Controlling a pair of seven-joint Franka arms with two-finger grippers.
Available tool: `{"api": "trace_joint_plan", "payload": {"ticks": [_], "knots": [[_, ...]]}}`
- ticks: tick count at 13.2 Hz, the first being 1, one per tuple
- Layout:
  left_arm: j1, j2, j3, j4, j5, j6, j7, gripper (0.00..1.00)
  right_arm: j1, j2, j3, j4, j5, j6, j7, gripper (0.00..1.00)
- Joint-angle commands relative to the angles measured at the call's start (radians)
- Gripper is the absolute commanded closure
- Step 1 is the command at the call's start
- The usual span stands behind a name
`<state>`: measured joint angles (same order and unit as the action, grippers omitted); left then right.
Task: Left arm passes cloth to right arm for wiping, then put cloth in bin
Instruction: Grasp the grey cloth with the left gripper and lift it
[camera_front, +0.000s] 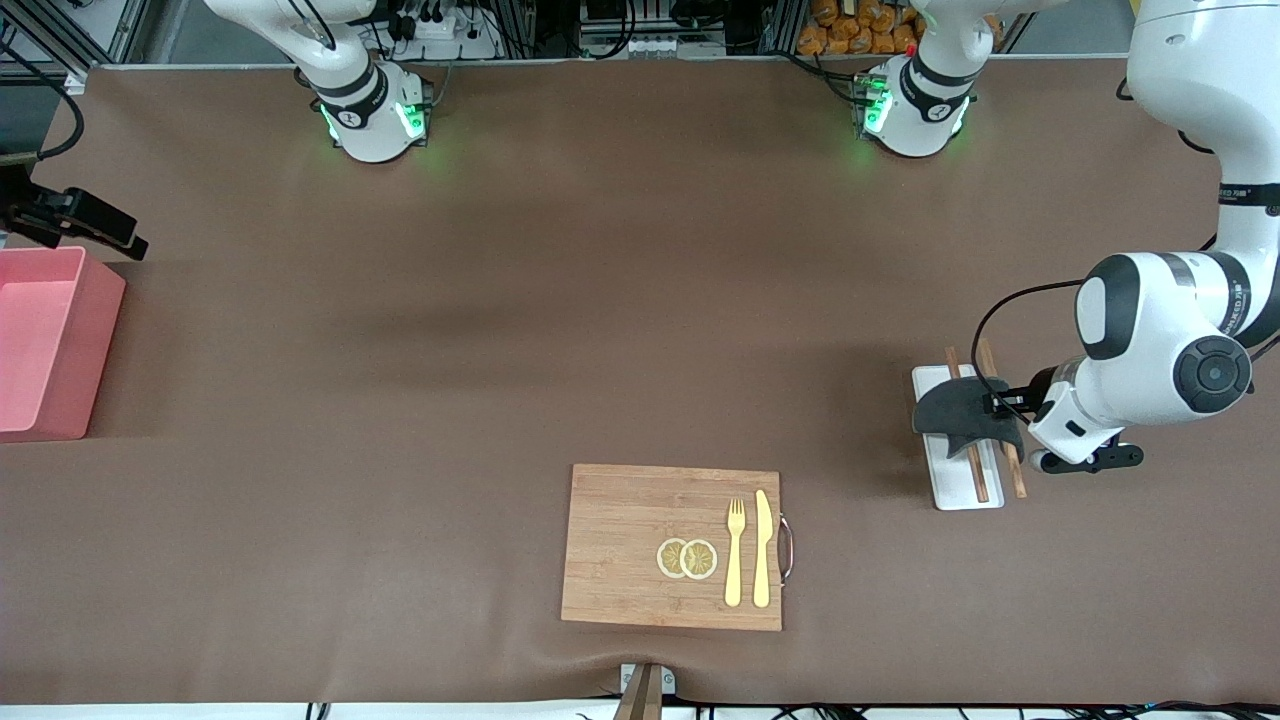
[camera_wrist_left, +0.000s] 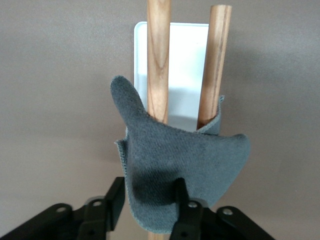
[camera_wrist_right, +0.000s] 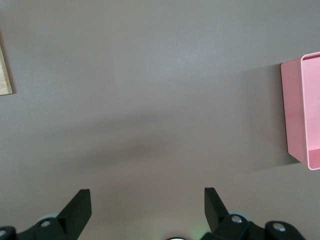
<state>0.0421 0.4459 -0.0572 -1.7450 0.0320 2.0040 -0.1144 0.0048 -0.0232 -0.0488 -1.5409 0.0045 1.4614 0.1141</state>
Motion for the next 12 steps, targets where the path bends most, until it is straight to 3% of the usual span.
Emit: {"api": "trace_joint_plan", "payload": {"ticks": [1,4,10,12], "knots": [[0.001,-0.006,-0.003,-0.001,-0.009,0.01,-0.001,0.74,0.021,-0.009,-0.01,0.001,-0.011,-0.001,0.021,0.0],[0.001,-0.006,-0.003,0.001,-0.009,0.01,-0.001,1.0,0.02,-0.009,-0.01,0.001,-0.011,0.001,0.019,0.0],[-0.002,-0.05,-0.006,0.019,-0.01,0.007,0.013,1.0,0.02,-0.008,-0.01,0.001,-0.011,0.001,0.019,0.0],[0.001,-0.105,-0.056,0.039,-0.012,-0.007,0.019,1.0,0.024,-0.008,-0.01,0.001,-0.009,0.001,0.021,0.0]]}}
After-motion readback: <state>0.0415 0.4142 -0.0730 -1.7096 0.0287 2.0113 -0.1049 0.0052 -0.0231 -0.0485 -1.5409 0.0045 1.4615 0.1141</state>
